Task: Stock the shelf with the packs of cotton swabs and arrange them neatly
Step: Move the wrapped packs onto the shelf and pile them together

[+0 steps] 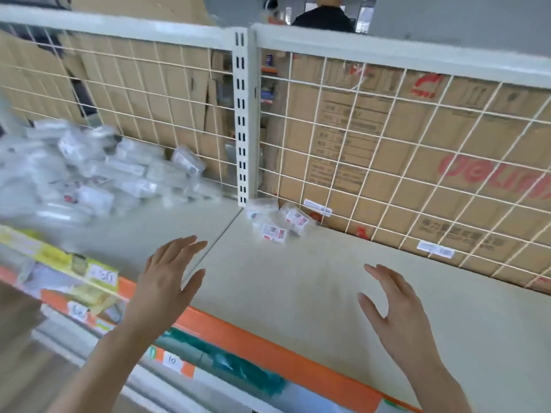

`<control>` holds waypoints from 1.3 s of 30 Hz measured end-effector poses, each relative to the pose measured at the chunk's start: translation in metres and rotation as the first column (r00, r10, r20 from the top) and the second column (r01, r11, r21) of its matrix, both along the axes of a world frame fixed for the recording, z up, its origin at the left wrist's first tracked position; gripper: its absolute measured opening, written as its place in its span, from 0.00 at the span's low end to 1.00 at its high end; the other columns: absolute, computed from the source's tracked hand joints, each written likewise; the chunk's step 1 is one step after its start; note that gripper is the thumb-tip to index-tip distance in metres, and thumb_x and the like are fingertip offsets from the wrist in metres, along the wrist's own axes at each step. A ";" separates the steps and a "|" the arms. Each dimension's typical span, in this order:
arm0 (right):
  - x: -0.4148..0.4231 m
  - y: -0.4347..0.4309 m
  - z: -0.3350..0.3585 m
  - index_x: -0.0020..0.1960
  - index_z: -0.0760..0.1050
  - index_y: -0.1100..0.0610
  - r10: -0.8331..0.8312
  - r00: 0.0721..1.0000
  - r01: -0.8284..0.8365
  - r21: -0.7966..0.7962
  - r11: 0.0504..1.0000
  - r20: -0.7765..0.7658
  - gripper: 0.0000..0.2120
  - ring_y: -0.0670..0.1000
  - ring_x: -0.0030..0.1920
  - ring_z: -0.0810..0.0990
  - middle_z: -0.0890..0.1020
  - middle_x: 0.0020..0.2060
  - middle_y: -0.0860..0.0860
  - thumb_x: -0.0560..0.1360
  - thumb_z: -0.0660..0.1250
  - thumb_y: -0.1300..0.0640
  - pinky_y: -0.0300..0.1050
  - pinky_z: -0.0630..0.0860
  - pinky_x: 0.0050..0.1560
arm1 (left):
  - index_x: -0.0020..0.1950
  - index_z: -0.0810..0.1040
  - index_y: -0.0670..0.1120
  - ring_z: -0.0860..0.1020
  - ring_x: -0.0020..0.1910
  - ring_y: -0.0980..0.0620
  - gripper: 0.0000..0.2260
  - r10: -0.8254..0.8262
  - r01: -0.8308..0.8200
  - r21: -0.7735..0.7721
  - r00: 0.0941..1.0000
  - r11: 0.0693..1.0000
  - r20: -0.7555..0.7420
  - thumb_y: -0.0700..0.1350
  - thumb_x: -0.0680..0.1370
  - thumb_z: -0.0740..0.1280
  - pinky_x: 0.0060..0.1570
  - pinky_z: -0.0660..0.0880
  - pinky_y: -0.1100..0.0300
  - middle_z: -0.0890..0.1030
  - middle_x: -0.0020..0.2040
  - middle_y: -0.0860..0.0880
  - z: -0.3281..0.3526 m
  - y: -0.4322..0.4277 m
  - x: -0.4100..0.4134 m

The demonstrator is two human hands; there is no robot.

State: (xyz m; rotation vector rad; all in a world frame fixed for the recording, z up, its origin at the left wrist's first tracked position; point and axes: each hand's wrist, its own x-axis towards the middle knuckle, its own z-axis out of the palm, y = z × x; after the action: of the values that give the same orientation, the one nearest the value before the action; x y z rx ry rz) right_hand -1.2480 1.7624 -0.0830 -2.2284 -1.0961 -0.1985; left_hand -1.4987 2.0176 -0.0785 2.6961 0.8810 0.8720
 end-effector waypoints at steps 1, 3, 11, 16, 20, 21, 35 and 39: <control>-0.003 0.009 0.000 0.64 0.73 0.53 0.029 1.000 -0.029 0.000 1.000 -0.001 0.19 0.57 0.60 0.75 0.76 0.61 0.54 0.74 0.66 0.53 0.55 0.72 0.57 | 0.63 0.76 0.46 0.68 0.60 0.50 0.22 0.036 -0.036 -0.005 0.999 0.999 0.001 0.55 0.74 0.56 0.53 0.70 0.50 0.77 0.62 0.48 -0.001 0.003 -0.011; -0.009 0.030 0.000 0.65 0.73 0.52 0.082 0.997 -0.082 -0.006 0.997 -0.013 0.20 0.57 0.62 0.74 0.75 0.62 0.53 0.73 0.70 0.57 0.55 0.72 0.57 | 0.63 0.76 0.46 0.69 0.60 0.50 0.23 0.094 -0.094 -0.018 0.995 0.995 0.015 0.55 0.74 0.56 0.52 0.72 0.46 0.76 0.62 0.47 -0.001 0.011 -0.033; -0.048 0.130 0.007 0.65 0.73 0.51 0.285 0.958 -0.285 -0.015 0.958 0.012 0.19 0.47 0.61 0.69 0.75 0.62 0.50 0.74 0.66 0.52 0.47 0.69 0.52 | 0.64 0.75 0.46 0.74 0.59 0.43 0.24 0.258 -0.254 -0.079 0.966 0.964 0.036 0.56 0.74 0.56 0.55 0.72 0.44 0.76 0.63 0.46 -0.005 0.069 -0.103; -0.078 0.199 0.004 0.65 0.72 0.51 0.287 0.957 -0.288 -0.011 0.958 -0.051 0.21 0.48 0.62 0.70 0.74 0.64 0.49 0.73 0.70 0.57 0.48 0.70 0.51 | 0.65 0.75 0.47 0.73 0.61 0.43 0.25 0.274 -0.271 -0.108 0.962 0.956 0.007 0.57 0.73 0.55 0.56 0.71 0.46 0.76 0.63 0.47 -0.006 0.132 -0.131; -0.105 0.263 0.006 0.66 0.71 0.50 0.326 0.944 -0.327 0.000 0.945 -0.057 0.21 0.48 0.65 0.69 0.73 0.64 0.47 0.75 0.68 0.56 0.45 0.68 0.58 | 0.66 0.74 0.48 0.73 0.62 0.43 0.24 0.267 -0.267 -0.115 0.964 0.957 -0.013 0.57 0.74 0.57 0.57 0.70 0.45 0.75 0.64 0.47 -0.005 0.196 -0.156; -0.112 0.278 0.007 0.67 0.70 0.49 0.338 0.939 -0.339 -0.004 0.941 -0.062 0.21 0.46 0.65 0.69 0.72 0.64 0.45 0.75 0.67 0.55 0.42 0.68 0.58 | 0.66 0.74 0.48 0.73 0.62 0.42 0.22 0.269 -0.268 -0.120 0.963 0.956 -0.012 0.56 0.74 0.60 0.57 0.70 0.44 0.75 0.65 0.47 -0.004 0.211 -0.160; -0.218 0.468 0.004 0.72 0.64 0.54 0.586 0.797 -0.601 -0.090 0.794 -0.145 0.23 0.48 0.69 0.66 0.68 0.69 0.49 0.78 0.63 0.53 0.32 0.57 0.63 | 0.64 0.76 0.49 0.66 0.59 0.56 0.36 -0.015 0.011 -0.157 0.999 0.988 -0.030 0.70 0.64 0.62 0.56 0.69 0.54 0.74 0.62 0.54 -0.030 0.326 -0.182; -0.230 0.496 -0.002 0.71 0.65 0.55 0.566 0.816 -0.578 -0.142 0.803 -0.120 0.22 0.53 0.66 0.70 0.72 0.66 0.53 0.78 0.62 0.56 0.42 0.65 0.63 | 0.64 0.66 0.61 0.71 0.57 0.54 0.30 -0.062 0.064 -0.236 0.998 0.970 0.015 0.58 0.65 0.75 0.52 0.73 0.56 0.66 0.60 0.62 -0.051 0.328 -0.177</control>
State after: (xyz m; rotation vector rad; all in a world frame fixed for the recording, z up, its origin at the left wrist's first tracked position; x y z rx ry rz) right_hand -1.4784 2.2587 -0.0848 -1.9121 -1.7431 0.2457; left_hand -1.6755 2.3458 -0.1298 2.4989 0.8351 0.7143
